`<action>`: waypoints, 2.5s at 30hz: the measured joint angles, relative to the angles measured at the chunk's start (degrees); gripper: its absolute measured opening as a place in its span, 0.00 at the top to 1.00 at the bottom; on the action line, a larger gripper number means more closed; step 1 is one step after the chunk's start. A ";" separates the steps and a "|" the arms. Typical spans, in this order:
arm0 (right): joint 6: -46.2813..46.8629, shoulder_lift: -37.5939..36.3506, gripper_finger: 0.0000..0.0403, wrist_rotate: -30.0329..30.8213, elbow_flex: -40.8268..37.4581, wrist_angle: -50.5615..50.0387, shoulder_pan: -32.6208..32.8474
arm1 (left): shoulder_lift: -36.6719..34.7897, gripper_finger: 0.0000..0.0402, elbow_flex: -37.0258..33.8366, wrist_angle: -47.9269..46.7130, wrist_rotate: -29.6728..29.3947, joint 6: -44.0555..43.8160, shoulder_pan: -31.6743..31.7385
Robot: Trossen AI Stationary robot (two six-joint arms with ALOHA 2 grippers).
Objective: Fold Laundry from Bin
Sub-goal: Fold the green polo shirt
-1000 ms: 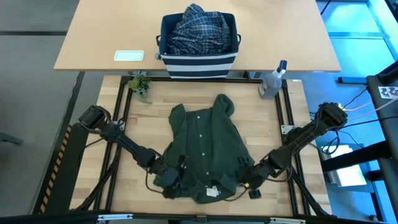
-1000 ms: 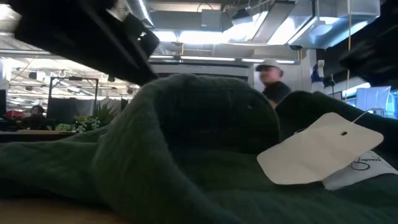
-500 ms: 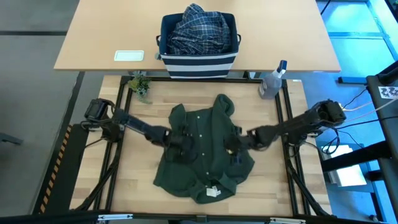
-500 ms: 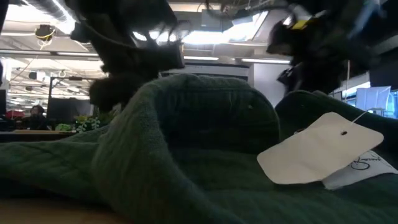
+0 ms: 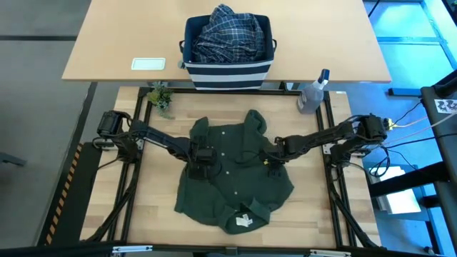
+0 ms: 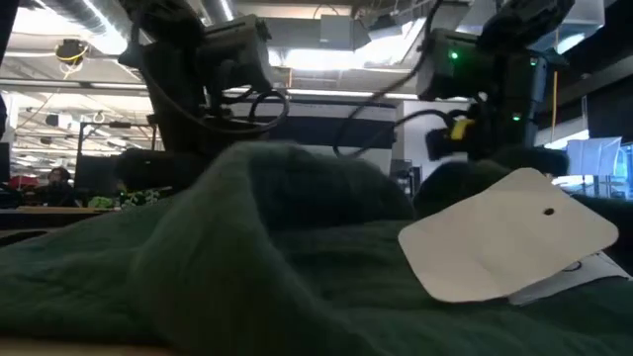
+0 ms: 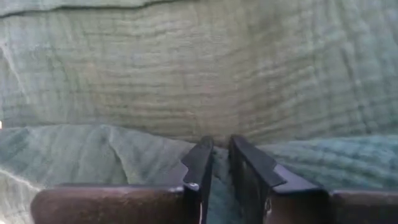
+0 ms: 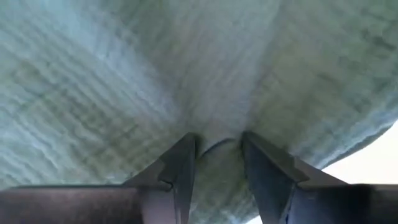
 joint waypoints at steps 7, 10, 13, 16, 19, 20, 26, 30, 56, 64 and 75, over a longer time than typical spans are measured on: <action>6.34 -0.04 0.66 0.19 0.07 -7.92 3.97 | -2.32 0.90 -0.40 -3.70 1.18 -3.02 -4.02; 9.27 -0.04 0.66 -0.44 0.07 -11.28 6.22 | -6.33 0.90 -0.46 -4.60 1.35 -4.42 -5.66; 11.81 -0.02 0.66 -2.10 0.02 -13.83 8.61 | -11.04 0.90 -0.44 -4.57 -0.54 -5.52 -7.10; 13.82 -0.02 0.66 -3.28 -0.01 -14.89 10.90 | -15.80 0.90 -0.44 -4.65 -3.33 -6.80 -8.42; 15.46 -0.02 0.66 -4.14 -0.01 -15.79 12.64 | -20.33 0.90 -0.37 -4.75 -7.06 -7.77 -9.39; 15.70 -0.02 0.66 -4.23 -0.01 -15.85 13.01 | -21.50 0.90 -0.37 -4.93 -8.71 -8.11 -9.65; 16.73 -0.53 0.66 -3.32 -0.06 -15.44 13.85 | -23.76 0.90 -0.47 -6.63 -13.06 -5.83 -8.92; 16.71 -0.63 0.66 -1.99 -0.06 -14.85 13.82 | -23.67 0.90 -4.15 -3.54 -12.58 -3.47 -4.88; 13.38 -0.68 0.66 2.02 -0.06 -8.72 13.80 | -19.94 0.48 -11.44 29.16 2.97 -16.09 15.76; 12.36 -0.68 0.66 1.99 -0.06 -8.70 13.80 | -12.83 0.45 -11.43 29.46 1.38 -22.06 16.99; 12.36 -0.69 0.66 1.97 -0.06 -8.76 13.80 | -10.49 0.46 -11.43 28.40 3.59 -28.93 19.40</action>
